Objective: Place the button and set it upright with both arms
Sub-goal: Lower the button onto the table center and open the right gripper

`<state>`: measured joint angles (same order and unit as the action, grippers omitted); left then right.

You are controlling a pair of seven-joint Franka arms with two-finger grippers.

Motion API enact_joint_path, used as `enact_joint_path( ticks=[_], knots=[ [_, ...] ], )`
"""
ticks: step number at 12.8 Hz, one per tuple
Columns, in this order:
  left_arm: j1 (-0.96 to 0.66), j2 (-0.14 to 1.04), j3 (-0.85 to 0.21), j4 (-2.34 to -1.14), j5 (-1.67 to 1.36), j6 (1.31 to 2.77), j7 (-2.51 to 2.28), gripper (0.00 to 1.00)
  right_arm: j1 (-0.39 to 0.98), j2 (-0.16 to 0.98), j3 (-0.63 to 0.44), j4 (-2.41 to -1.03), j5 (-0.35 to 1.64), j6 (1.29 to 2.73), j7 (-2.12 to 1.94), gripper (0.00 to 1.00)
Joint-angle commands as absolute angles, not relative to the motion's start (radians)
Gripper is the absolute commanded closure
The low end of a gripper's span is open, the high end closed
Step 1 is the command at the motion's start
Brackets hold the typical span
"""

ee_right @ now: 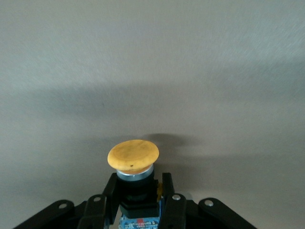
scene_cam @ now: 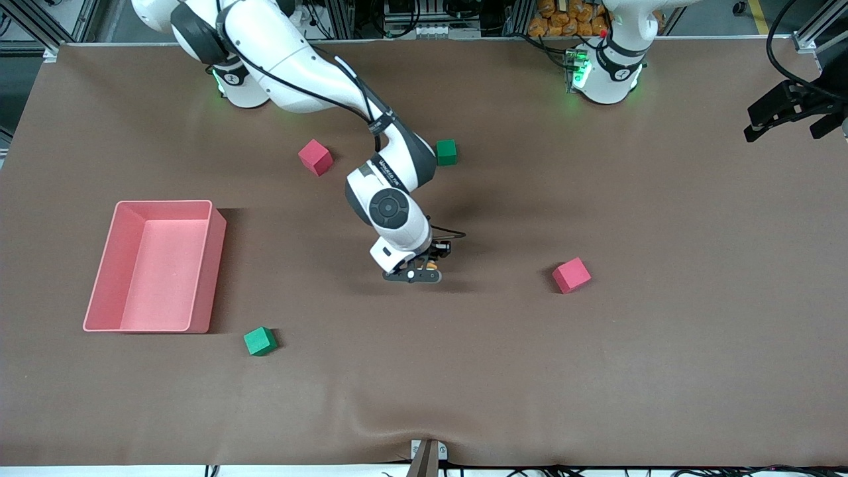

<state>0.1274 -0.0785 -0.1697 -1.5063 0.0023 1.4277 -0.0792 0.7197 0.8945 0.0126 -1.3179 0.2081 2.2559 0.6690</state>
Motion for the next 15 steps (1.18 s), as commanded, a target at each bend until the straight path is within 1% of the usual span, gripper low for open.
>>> enact_joint_path(
  ticks=[1, 2, 3, 5, 7, 9, 10, 13, 15],
  knots=[
    [0.133, -0.091, -0.175, -1.505, 0.006, 1.404, -0.071, 0.00, 0.741, 0.937, 0.002, -1.276, 0.154, 2.260, 0.703, 0.97],
    [0.133, -0.091, -0.173, -1.505, 0.008, 1.404, -0.071, 0.00, 0.739, 0.937, 0.002, -1.276, 0.146, 2.258, 0.703, 0.67],
    [0.133, -0.091, -0.173, -1.505, 0.008, 1.404, -0.071, 0.00, 0.741, 0.934, 0.000, -1.273, 0.141, 2.257, 0.703, 0.01],
    [0.133, -0.091, -0.173, -1.505, 0.008, 1.401, -0.069, 0.00, 0.724, 0.917, 0.000, -1.250, 0.141, 2.234, 0.701, 0.00],
    [0.135, -0.091, -0.173, -1.505, 0.008, 1.399, -0.069, 0.00, 0.701, 0.894, -0.003, -1.218, 0.144, 2.143, 0.701, 0.00],
    [0.137, -0.089, -0.173, -1.506, 0.008, 1.397, -0.069, 0.00, 0.651, 0.882, 0.000, -1.140, 0.147, 1.983, 0.698, 0.00],
    [0.137, -0.087, -0.172, -1.506, 0.008, 1.399, -0.069, 0.00, 0.625, 0.858, -0.006, -1.123, 0.144, 1.897, 0.695, 0.00],
    [0.137, -0.086, -0.172, -1.503, 0.008, 1.399, -0.071, 0.00, 0.464, 0.747, 0.006, -1.123, 0.149, 1.749, 0.690, 0.00],
    [0.135, -0.083, -0.173, -1.499, 0.006, 1.402, -0.078, 0.00, 0.381, 0.680, -0.005, -1.123, 0.146, 1.625, 0.681, 0.00]
  ],
)
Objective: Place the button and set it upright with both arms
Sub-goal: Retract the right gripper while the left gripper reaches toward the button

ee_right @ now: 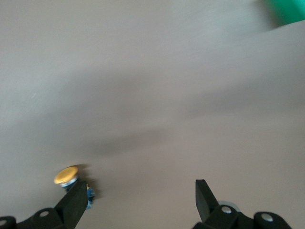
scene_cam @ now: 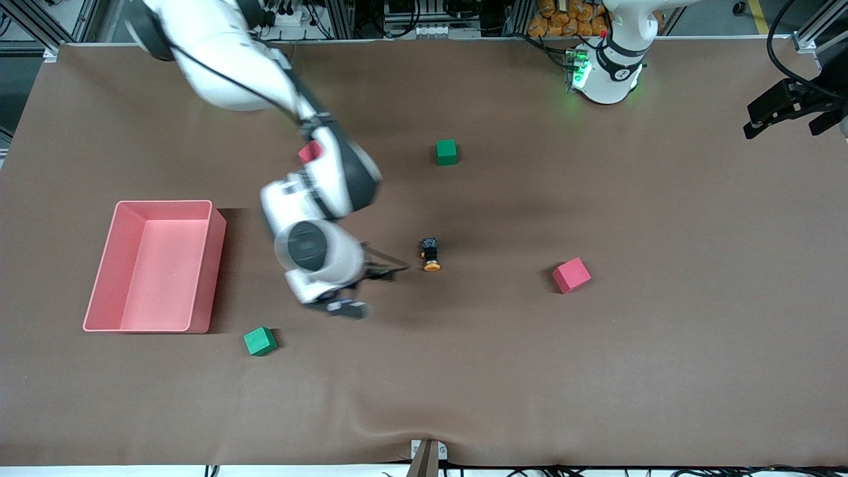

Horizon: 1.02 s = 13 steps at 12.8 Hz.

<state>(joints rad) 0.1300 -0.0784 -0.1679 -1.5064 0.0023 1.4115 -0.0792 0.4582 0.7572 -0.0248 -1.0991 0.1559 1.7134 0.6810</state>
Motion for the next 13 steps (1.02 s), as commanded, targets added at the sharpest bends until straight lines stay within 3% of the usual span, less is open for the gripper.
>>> enact_joint_path(
  ticks=[1, 5, 10, 13],
  knots=[
    [0.130, -0.083, -0.173, -1.499, 0.008, 1.404, -0.081, 0.00, 0.321, 0.646, -0.002, -1.123, 0.150, 1.576, 0.658, 0.00],
    [0.127, -0.083, -0.182, -1.502, 0.008, 1.402, -0.083, 0.00, 0.134, 0.514, 0.011, -1.123, 0.150, 1.401, 0.533, 0.00],
    [0.126, -0.077, -0.199, -1.502, 0.008, 1.402, -0.087, 0.00, 0.023, 0.353, 0.032, -1.140, 0.095, 1.353, 0.308, 0.00],
    [0.124, -0.055, -0.235, -1.502, 0.008, 1.410, -0.116, 0.00, -0.003, 0.185, 0.048, -1.311, 0.077, 1.380, 0.313, 0.00]
  ],
)
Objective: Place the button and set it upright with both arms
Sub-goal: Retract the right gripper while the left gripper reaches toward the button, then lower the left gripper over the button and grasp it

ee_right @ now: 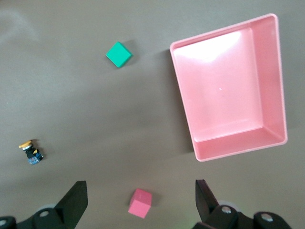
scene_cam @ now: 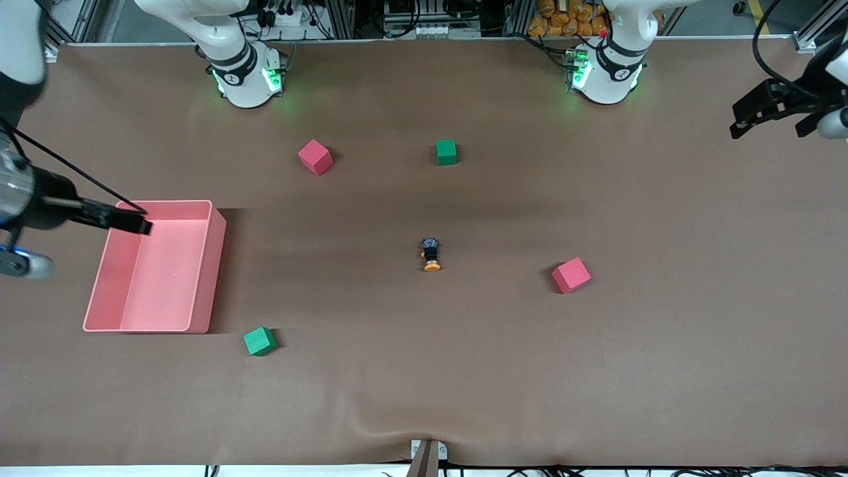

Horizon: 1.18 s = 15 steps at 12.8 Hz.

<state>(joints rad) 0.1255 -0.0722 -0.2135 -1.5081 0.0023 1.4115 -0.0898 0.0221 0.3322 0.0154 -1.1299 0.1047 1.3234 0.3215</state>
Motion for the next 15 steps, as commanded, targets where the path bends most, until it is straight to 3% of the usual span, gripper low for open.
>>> enact_joint_path(
  ticks=[1, 3, 4, 6, 9, 15],
  knots=[
    [0.123, -0.051, -0.239, -1.500, 0.006, 1.417, -0.117, 0.00, -0.003, 0.088, 0.049, -1.435, 0.058, 1.458, 0.311, 0.00],
    [0.117, -0.014, -0.255, -1.500, -0.001, 1.442, -0.117, 0.00, 0.000, -0.052, 0.048, -1.622, 0.048, 1.563, 0.311, 0.00],
    [0.114, 0.010, -0.276, -1.500, -0.003, 1.456, -0.118, 0.00, -0.002, -0.072, 0.049, -1.643, 0.034, 1.568, 0.311, 0.00],
    [0.112, 0.076, -0.334, -1.497, -0.006, 1.518, -0.142, 0.00, -0.011, -0.058, 0.043, -1.609, 0.021, 1.559, 0.290, 0.00],
    [0.066, 0.208, -0.417, -1.496, -0.006, 1.633, -0.289, 0.00, 0.001, 0.024, 0.051, -1.455, -0.056, 1.450, 0.284, 0.00],
    [-0.188, 0.529, -0.411, -1.393, -0.021, 1.813, -0.557, 0.00, -0.014, 0.020, 0.035, -1.436, -0.002, 1.419, 0.282, 0.00]
  ],
)
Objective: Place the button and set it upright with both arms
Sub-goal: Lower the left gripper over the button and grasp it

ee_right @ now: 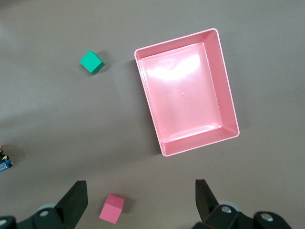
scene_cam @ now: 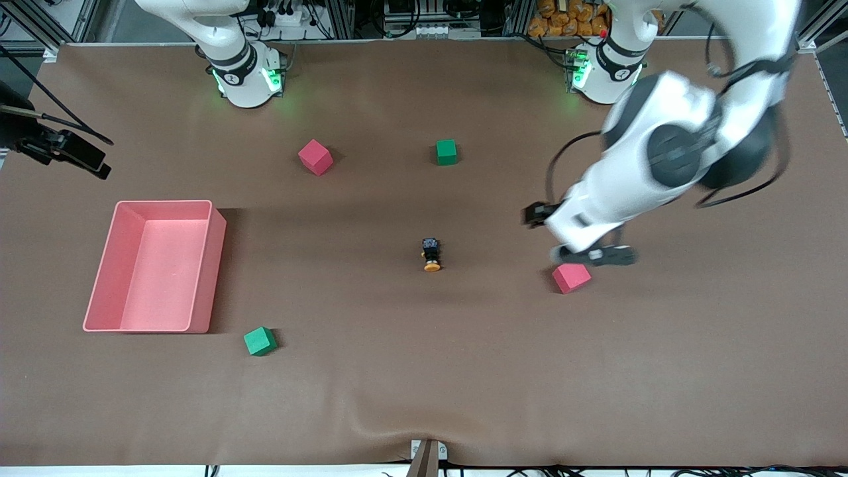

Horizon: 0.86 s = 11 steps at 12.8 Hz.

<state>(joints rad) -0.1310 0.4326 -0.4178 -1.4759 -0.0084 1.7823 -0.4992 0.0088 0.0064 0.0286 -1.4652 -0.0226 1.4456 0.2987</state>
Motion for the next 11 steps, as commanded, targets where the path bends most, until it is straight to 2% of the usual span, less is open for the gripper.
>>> enact_joint_path(
  ticks=[1, 6, 11],
  knots=[
    [-0.214, 0.563, -0.411, -1.393, -0.021, 1.871, -0.595, 0.00, -0.012, 0.018, 0.029, -1.443, 0.000, 1.419, 0.282, 0.00],
    [-0.311, 0.719, -0.410, -1.391, -0.023, 2.072, -0.704, 0.00, -0.005, -0.018, 0.026, -1.498, 0.002, 1.439, 0.278, 0.00],
    [-0.331, 0.814, -0.410, -1.393, -0.029, 2.154, -0.750, 0.00, -0.012, -0.003, 0.025, -1.461, -0.005, 1.437, 0.227, 0.00]
  ],
)
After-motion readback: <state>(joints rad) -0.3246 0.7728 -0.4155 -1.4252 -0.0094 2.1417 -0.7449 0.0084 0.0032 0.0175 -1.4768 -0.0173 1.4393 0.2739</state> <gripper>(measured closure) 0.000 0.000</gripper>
